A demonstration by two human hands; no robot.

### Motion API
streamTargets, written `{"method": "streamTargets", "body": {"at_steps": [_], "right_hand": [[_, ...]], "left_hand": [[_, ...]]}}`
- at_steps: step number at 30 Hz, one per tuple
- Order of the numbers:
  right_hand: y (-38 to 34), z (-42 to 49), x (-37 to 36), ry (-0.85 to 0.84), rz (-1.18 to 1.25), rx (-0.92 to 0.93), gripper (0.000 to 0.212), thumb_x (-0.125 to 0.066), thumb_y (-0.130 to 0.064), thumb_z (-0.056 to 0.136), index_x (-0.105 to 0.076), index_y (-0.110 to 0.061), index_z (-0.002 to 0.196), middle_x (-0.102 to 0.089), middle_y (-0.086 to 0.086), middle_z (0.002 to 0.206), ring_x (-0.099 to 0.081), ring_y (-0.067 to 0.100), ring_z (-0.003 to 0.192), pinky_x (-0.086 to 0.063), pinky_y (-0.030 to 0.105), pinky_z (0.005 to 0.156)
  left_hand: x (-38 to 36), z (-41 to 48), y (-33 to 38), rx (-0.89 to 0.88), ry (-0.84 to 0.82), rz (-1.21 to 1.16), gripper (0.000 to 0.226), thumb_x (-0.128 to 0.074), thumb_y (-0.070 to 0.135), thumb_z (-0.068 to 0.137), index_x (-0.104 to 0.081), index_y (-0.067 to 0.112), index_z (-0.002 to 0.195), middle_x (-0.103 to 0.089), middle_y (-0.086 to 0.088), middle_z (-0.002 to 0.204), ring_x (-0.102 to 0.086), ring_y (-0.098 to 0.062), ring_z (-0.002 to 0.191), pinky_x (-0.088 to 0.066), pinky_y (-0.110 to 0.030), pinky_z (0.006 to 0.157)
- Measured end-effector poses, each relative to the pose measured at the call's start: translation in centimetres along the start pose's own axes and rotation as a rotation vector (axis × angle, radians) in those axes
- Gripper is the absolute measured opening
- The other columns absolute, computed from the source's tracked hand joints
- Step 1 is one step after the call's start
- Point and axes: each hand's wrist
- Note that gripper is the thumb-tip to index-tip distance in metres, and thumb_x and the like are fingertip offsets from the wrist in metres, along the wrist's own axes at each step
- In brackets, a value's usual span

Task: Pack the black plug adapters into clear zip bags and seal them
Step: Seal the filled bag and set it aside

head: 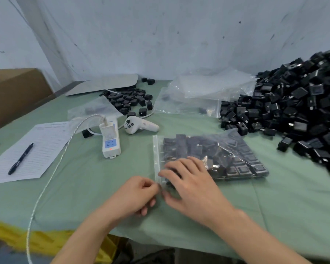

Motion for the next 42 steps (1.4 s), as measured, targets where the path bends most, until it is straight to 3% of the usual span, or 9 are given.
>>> {"method": "streamTargets", "body": {"at_steps": [3,8,14,22,28,42], "right_hand": [[-0.5,0.2,-0.8,-0.028,-0.06,0.025,0.026,-0.066,-0.039,0.083,-0.069,-0.024,0.104,-0.066,-0.003,0.109,-0.062,0.024,0.107,-0.045,0.043,0.103],[-0.5,0.8,-1.8,0.1,-0.094,0.059,0.01,-0.059,-0.026,0.092,-0.065,-0.019,0.087,-0.063,-0.001,0.094,-0.061,0.024,0.092,-0.047,0.041,0.099],[-0.4,0.7,-2.0,0.208,-0.062,0.093,0.018,-0.058,-0.022,0.099,-0.063,-0.018,0.082,-0.058,-0.001,0.082,-0.057,0.023,0.081,-0.048,0.039,0.094],[-0.3,1.1,-1.4,0.029,0.1,0.045,0.008,-0.064,-0.019,0.094,-0.065,-0.016,0.087,-0.056,-0.001,0.08,-0.054,0.023,0.079,-0.046,0.035,0.087],[-0.1,1.8,-1.0,-0.092,0.129,0.044,0.01,-0.064,-0.013,0.084,-0.065,-0.022,0.088,-0.059,-0.006,0.084,-0.055,0.02,0.082,-0.041,0.032,0.09],[0.5,2.0,-0.6,-0.138,0.187,0.082,0.011,-0.062,-0.016,0.083,-0.064,-0.028,0.082,-0.059,-0.013,0.08,-0.049,0.014,0.076,-0.043,0.03,0.089]], "left_hand": [[-0.1,0.0,0.2,0.055,0.048,-0.049,0.041,-0.048,0.019,0.098,-0.051,0.016,0.057,-0.046,0.003,0.036,-0.038,-0.01,0.029,-0.031,-0.016,0.036],[-0.2,0.5,0.3,0.1,0.093,-0.193,0.034,-0.05,0.017,0.095,-0.049,0.019,0.061,-0.037,0.008,0.044,-0.033,-0.01,0.034,-0.024,-0.016,0.036],[-0.3,1.3,0.2,0.121,0.075,-0.282,0.036,-0.058,0.022,0.093,-0.046,0.021,0.059,-0.032,0.004,0.049,-0.029,-0.011,0.037,-0.021,-0.015,0.038],[0.2,3.2,0.9,0.099,0.094,-0.207,0.024,-0.058,0.02,0.089,-0.06,0.014,0.067,-0.036,-0.004,0.05,-0.026,-0.012,0.038,-0.023,-0.015,0.038],[0.3,6.7,1.7,0.084,0.22,-0.16,0.029,-0.059,0.021,0.093,-0.05,0.015,0.066,-0.036,-0.001,0.041,-0.024,-0.013,0.036,-0.017,-0.016,0.036],[1.4,12.4,2.7,0.068,0.444,-0.144,0.043,-0.061,0.021,0.091,-0.04,0.017,0.053,-0.033,0.001,0.037,-0.021,-0.011,0.03,-0.015,-0.017,0.033]]}}
Point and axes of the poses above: each hand's wrist, its own z-axis towards the middle knuckle, its own x-axis out of the back of the hand, y = z × x
